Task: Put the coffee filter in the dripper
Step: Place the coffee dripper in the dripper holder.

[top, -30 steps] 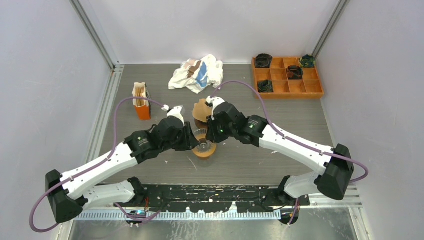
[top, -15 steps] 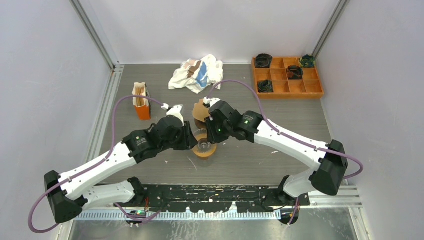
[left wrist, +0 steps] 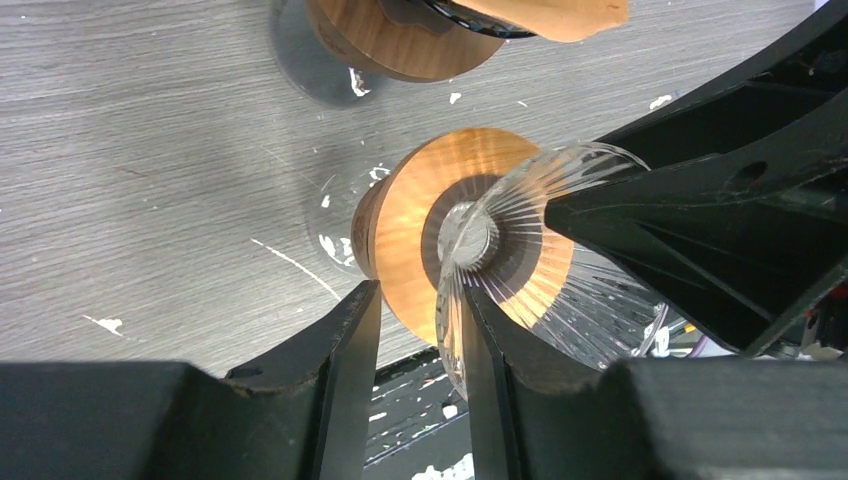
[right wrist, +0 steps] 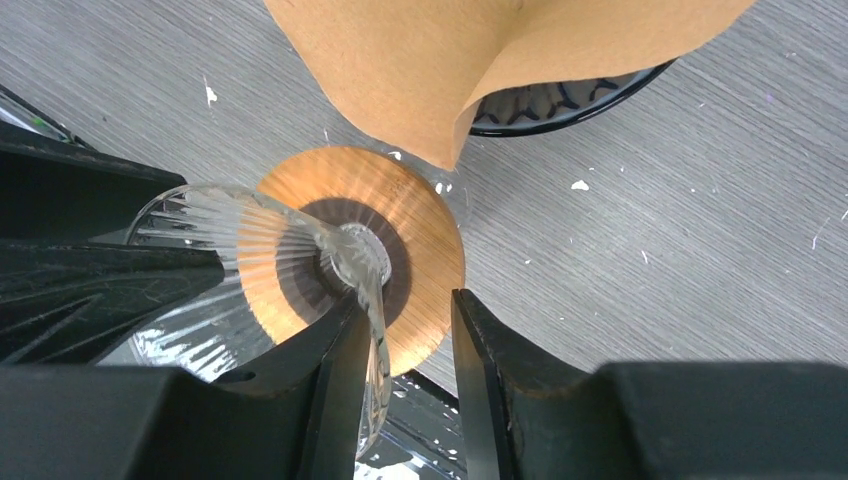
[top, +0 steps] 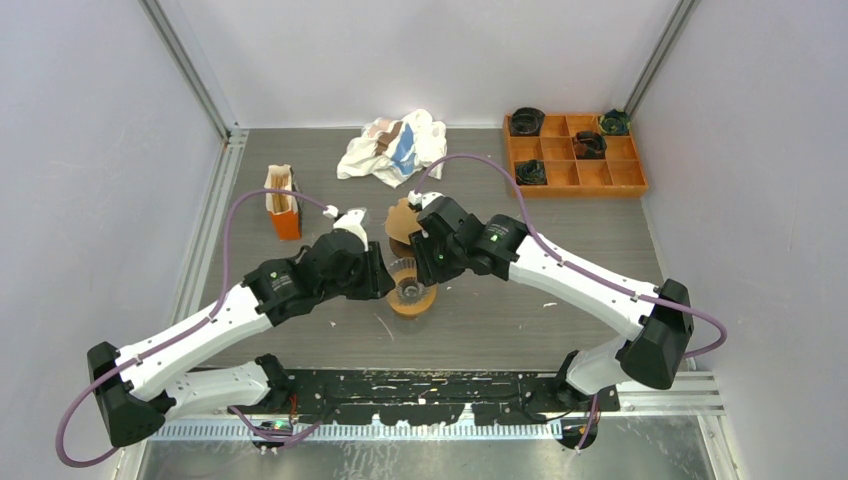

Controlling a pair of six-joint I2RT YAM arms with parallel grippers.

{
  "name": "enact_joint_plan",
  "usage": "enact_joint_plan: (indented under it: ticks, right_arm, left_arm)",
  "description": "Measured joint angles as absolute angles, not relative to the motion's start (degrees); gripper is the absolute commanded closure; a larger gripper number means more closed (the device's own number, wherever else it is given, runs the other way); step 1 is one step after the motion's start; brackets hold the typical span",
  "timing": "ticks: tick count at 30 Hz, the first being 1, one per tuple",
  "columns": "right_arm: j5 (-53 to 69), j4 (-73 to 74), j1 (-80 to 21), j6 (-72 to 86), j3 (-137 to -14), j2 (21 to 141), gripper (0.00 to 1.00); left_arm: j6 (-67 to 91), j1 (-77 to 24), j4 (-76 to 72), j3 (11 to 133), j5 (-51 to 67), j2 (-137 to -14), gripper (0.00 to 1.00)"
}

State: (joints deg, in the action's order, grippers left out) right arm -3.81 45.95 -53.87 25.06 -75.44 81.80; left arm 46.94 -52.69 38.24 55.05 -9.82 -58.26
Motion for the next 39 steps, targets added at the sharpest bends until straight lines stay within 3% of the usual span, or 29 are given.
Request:
enact_joint_plan:
  ticks: [12,17,24,30,34,39]
  right_arm:
    - [-3.1,45.0,-53.6,24.7,-74.7,81.8,0.6]
    - [-2.4,44.5,-53.4,24.7,-74.4,81.6,0.52]
    - [-2.3,44.5,-53.1,24.6,-74.3,79.9,0.52]
    - [-2.0,44.3,-53.1,24.8,-74.3,78.5,0.66]
    - [-1.0,43.4,-53.2,25.5,-74.0,78.4,0.82]
    - [-0.3,41.8,-53.3,25.8,-73.3,78.4,0.93]
  left_arm:
    - [46.1,-52.4,38.7,55.3,-9.9,-58.3,0.68]
    - [46.0,-52.4,38.9,55.3,-9.9,-58.1,0.68]
    - [46.0,-52.4,39.7,55.4,-9.9,-58.0,0.69]
    - [46.0,-52.4,40.1,55.4,-9.8,-58.0,0.72]
    - [46.1,-52.4,39.7,55.5,-9.5,-58.0,0.78]
    - [46.0,-52.4,39.3,56.1,-8.6,-58.5,0.87]
